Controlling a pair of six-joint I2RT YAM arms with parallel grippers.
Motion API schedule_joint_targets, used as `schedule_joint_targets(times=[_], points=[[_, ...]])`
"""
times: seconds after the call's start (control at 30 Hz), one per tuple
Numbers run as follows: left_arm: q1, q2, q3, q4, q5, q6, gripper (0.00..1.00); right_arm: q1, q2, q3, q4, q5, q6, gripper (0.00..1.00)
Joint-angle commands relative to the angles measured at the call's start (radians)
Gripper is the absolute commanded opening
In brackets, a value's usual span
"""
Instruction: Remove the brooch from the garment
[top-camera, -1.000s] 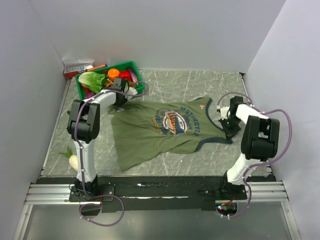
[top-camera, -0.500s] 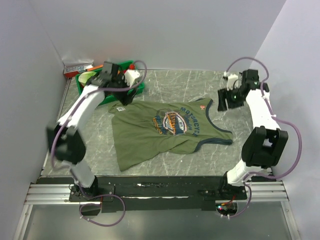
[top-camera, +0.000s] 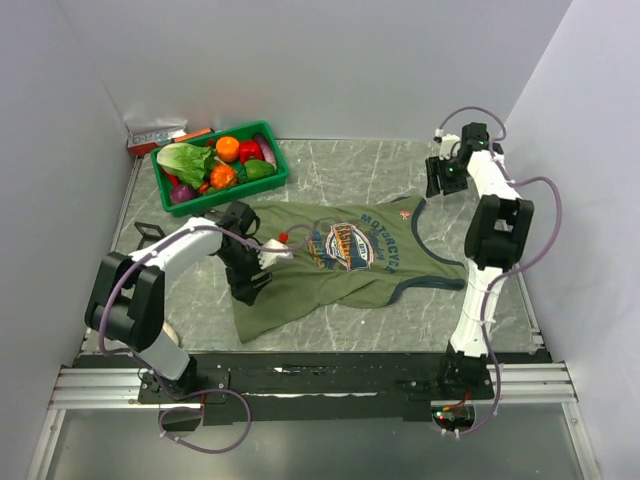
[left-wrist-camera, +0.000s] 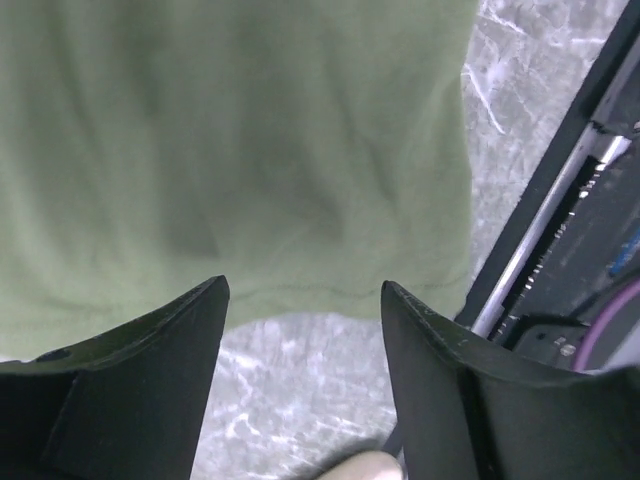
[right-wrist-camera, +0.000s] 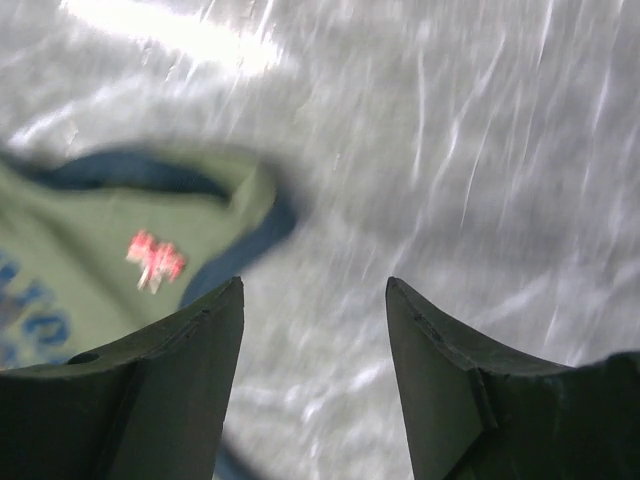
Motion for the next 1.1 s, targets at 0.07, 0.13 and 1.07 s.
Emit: schedule_joint_targets(times=[0.07,0.13,1.07], points=[[-0.122,0.032,-0.123,0.147,-0.104,-0.012,0.65,0.046,0.106,0.187,0.057,0.036,-0.053,0.64],[-0.139,0.06,-0.149,0.207,-0.135,-0.022,0.64,0.071,0.144,0.213,0.052,0.039,-0.074,0.63],[0.28,0.248,0.456,0.407,-0.285,-0.45,0.62,0.141,0.15,0.227,-0.12,0.14,-0.016,0.0]])
